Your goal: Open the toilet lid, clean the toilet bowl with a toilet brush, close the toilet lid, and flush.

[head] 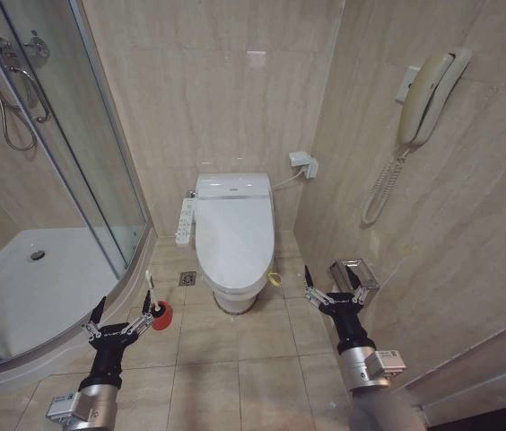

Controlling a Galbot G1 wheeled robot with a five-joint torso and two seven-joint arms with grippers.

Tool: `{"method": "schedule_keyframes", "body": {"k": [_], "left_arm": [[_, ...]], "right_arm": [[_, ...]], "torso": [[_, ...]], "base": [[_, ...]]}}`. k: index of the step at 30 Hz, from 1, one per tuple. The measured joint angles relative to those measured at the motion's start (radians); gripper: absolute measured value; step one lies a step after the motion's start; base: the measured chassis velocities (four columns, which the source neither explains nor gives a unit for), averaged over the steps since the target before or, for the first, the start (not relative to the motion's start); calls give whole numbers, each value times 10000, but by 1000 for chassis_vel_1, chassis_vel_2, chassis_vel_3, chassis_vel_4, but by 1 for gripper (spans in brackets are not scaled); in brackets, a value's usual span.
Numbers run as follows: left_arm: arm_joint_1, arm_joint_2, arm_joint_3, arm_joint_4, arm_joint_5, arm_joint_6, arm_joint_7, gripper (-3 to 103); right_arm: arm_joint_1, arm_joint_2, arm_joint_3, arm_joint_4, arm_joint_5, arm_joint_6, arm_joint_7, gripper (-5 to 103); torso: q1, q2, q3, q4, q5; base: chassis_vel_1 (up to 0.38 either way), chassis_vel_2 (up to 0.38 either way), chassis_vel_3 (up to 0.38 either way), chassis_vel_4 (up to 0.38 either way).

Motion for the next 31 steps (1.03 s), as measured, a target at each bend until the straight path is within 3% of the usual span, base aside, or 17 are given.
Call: {"method": "schedule_keyframes", "body": {"k": [31], "left_arm": [[0, 0, 0, 0, 0, 0, 0, 100]], "right_arm": [[0, 0, 0, 0, 0, 0, 0, 100]], "torso": [[0, 0, 0, 0, 0]], "base": [[0, 0, 0, 0]]}}
